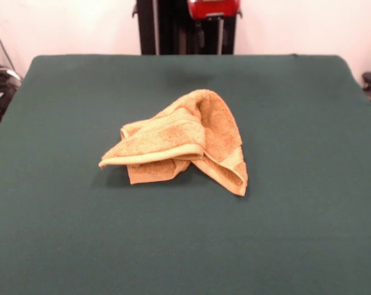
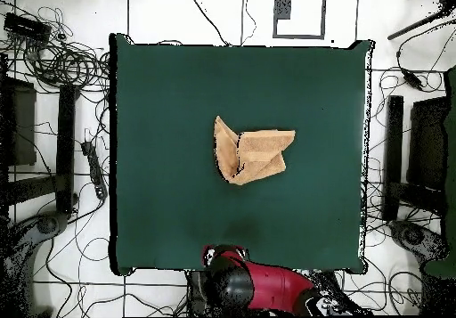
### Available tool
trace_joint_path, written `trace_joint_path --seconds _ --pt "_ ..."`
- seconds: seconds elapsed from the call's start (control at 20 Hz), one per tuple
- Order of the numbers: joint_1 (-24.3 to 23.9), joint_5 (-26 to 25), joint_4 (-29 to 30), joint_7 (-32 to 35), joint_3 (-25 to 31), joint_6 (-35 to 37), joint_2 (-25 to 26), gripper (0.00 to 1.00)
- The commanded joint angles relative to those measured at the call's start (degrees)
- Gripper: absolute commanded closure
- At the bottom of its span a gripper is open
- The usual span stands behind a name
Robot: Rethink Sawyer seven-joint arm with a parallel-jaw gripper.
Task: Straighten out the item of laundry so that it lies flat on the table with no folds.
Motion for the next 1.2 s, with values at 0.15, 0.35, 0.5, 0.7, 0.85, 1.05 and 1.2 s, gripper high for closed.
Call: trace_joint_path --seconds 0.15,0.35,0.5,0.7,0.85,1.05,1.2 --pt "0.5 3.3 -3.2 11.0 3.1 -0.7 2.9 0.00" --pt "3.1 6.7 -11.9 9.7 1.6 4.3 4.1 0.00" --pt "2.9 7.7 -15.6 8.6 2.1 6.4 4.8 0.00" --pt "2.9 7.5 -20.2 7.4 2.1 6.4 7.5 0.00" --pt "2.8 7.4 -22.7 6.4 2.3 8.6 8.7 0.00" --pt "2.3 7.3 -25.9 5.2 3.3 12.0 9.6 0.00" --pt "2.0 8.0 -28.5 5.1 4.2 15.0 10.7 0.00"
